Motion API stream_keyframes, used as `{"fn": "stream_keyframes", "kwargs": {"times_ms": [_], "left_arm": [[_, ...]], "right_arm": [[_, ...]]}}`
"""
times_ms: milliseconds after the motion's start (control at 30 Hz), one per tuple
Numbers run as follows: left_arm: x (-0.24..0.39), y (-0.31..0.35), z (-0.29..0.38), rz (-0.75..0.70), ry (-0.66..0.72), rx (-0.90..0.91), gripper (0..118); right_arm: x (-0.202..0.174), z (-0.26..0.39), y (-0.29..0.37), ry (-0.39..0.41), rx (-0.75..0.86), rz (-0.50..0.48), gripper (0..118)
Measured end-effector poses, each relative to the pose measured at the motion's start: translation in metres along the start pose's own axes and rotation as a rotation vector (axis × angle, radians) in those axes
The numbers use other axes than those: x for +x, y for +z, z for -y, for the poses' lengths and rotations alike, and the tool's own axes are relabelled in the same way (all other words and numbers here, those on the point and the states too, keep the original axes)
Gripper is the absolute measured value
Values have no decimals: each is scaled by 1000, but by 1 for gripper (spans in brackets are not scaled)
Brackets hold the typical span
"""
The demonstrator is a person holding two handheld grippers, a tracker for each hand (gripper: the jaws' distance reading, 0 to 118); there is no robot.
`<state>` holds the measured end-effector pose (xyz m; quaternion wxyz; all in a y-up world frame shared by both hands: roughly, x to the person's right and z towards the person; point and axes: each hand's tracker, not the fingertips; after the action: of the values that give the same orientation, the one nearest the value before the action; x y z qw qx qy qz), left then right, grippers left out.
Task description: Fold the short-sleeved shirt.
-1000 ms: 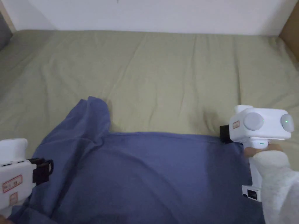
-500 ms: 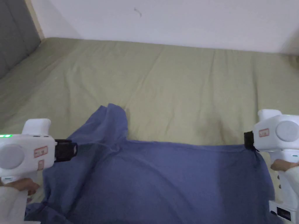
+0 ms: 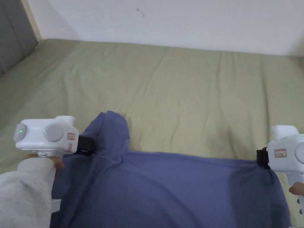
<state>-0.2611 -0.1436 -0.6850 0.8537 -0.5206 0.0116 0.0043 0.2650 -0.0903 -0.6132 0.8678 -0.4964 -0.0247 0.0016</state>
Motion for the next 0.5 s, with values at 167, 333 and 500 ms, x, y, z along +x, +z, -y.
{"fn": "stream_keyframes", "kwargs": {"times_ms": [167,333,500], "left_arm": [[7,29,0,-58,-65,84,0],[1,59,2,-11,-45,70,0],[-11,123,3,25,-67,157,0]], "right_arm": [[-2,1,6,-10,2,-4,6],[0,1,25,-47,25,-24,6],[3,9,57,-54,57,-40,6]]}}
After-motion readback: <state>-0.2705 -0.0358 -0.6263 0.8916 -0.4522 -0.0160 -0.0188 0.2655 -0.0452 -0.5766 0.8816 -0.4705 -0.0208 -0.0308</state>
